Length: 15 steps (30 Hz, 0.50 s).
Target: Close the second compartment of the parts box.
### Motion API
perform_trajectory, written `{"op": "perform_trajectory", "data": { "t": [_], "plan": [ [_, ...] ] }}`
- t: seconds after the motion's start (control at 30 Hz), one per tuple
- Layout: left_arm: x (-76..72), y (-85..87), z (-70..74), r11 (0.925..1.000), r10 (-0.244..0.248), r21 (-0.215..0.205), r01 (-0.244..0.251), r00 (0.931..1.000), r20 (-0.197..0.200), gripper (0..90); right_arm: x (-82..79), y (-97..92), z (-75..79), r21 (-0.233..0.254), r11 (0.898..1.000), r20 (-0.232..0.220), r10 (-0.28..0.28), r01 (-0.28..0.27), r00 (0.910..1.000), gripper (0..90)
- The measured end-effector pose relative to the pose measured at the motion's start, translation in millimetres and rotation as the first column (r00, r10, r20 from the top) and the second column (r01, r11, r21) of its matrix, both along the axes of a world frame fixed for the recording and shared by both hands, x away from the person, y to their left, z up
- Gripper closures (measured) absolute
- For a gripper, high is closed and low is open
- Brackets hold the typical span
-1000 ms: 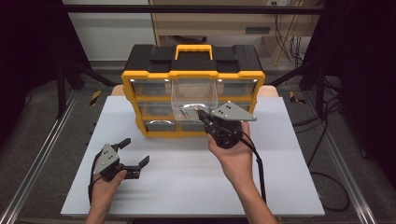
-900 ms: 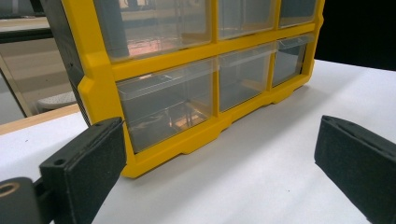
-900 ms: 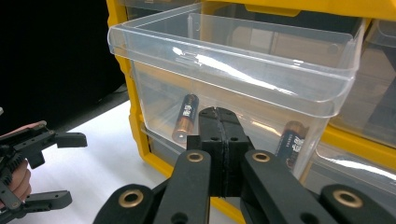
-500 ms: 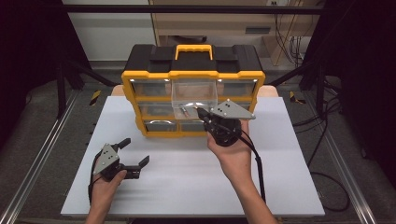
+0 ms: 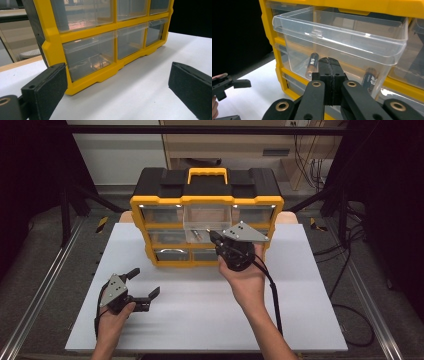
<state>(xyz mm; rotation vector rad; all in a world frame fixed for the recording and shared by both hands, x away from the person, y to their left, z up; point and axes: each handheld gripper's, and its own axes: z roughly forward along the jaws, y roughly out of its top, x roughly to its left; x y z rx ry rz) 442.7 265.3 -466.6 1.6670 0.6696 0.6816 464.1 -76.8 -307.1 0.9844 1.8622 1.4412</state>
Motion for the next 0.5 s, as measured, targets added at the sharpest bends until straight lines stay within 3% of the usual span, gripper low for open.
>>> {"op": "perform_trajectory", "data": {
  "t": [0.5],
  "plan": [
    [0.2,0.6,0.1,1.0,0.002,-0.002,-0.002,1.0,-0.001,1.9,8.7,4.2,0.4,0.019,1.0,0.006,-0.018,0.018,0.9998,90.0]
  ]
}}
